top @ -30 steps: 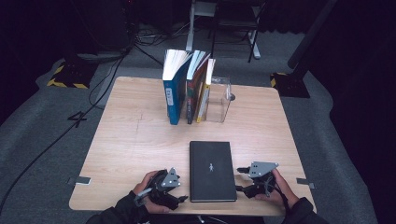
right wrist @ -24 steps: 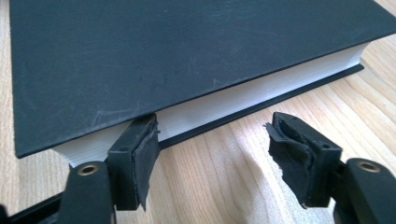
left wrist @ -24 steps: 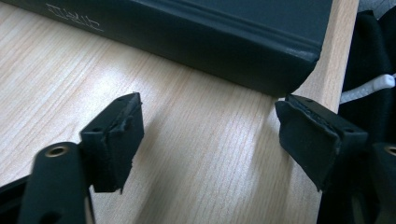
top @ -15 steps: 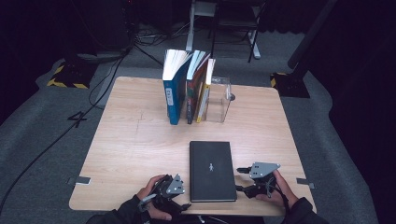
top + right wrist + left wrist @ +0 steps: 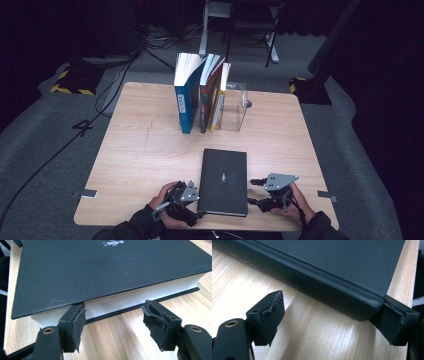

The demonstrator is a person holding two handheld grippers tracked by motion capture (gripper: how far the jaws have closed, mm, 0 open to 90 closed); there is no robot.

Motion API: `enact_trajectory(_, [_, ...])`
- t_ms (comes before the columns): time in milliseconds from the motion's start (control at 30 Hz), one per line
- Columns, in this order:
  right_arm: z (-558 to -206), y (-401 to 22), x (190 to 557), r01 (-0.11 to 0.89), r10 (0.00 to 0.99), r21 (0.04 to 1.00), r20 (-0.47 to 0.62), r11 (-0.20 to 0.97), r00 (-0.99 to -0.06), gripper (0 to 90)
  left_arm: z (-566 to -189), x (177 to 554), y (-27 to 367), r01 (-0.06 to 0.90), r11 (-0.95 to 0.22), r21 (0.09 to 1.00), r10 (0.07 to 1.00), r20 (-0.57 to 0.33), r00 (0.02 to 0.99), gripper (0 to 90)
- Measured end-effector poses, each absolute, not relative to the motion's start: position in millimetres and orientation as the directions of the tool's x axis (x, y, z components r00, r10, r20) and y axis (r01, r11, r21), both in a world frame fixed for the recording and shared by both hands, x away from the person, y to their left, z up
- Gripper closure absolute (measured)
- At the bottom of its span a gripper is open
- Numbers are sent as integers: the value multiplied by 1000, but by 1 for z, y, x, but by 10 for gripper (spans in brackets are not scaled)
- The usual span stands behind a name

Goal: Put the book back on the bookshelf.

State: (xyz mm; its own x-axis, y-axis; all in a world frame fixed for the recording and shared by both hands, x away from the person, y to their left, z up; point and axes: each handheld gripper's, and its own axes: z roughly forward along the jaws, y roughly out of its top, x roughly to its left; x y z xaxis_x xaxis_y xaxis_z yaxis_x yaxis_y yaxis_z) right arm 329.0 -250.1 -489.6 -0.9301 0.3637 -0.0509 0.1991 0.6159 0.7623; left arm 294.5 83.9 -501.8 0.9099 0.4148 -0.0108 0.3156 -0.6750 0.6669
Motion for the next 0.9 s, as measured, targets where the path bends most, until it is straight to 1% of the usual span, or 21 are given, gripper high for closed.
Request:
enact_trajectory(233, [-492,-246,330,209,367,756,-45,621,-929,350,-502,305,82,304,-686,661,396,-12,918,131])
enact_trajectory(333, [-493,-244,332,213,369,755,-42,621,-928,350,-502,312,82,304,-693,654,391,-13,920,97])
enact_trajectory(433, [-493,-244,332,213,379,758,-48,617,-924,360,-502,318,81,299,-695,654,387,-10,922,83])
enact_trajectory(600, [-491,-243,334,219,410,771,-59,598,-910,372,-502,330,81,310,-689,655,402,-10,915,83])
enact_trajectory(700, [-489,-243,338,230,422,783,-46,578,-905,371,-502,336,82,310,-691,654,403,-8,915,80])
enact_trajectory(767, [-488,-244,340,240,436,788,-40,567,-899,372,-503,342,81,310,-691,654,404,-7,915,61])
enact_trajectory(833, [-490,-244,342,248,442,776,-43,579,-896,369,-503,348,80,310,-689,655,402,-10,915,48])
enact_trajectory(900, [-494,-244,343,254,428,765,-32,592,-903,347,-503,353,79,314,-690,652,407,-10,913,48])
